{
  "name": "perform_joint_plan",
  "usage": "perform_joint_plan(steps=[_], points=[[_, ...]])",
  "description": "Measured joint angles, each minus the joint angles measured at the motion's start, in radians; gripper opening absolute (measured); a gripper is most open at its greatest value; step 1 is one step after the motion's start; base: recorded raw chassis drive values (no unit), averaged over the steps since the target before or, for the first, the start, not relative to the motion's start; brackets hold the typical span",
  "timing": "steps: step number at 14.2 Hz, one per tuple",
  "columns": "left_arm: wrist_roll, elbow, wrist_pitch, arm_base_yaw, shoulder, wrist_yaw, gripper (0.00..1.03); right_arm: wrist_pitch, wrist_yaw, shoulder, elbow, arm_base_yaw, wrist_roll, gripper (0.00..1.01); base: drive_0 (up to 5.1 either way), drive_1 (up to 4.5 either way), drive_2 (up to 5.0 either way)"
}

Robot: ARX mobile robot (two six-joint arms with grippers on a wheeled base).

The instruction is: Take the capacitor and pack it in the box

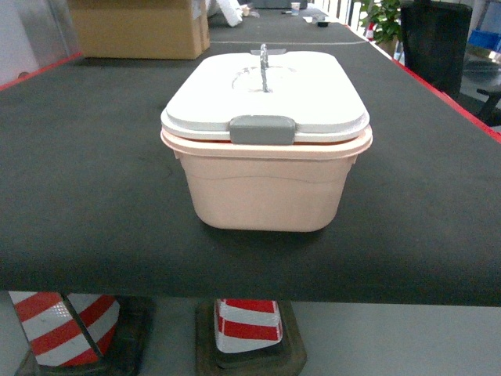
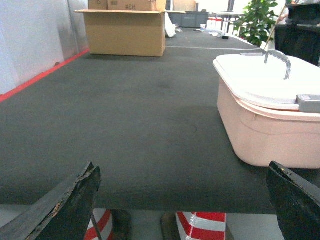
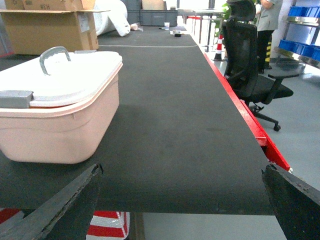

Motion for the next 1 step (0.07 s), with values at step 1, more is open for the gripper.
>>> perform_joint_plan(steps=[1], points=[[0.000,0.000,0.000,0.000,0.000,0.000,0.98,0.000,0.000,0.000,0.000,0.000,0.000,0.98,0.0,0.00,0.0]])
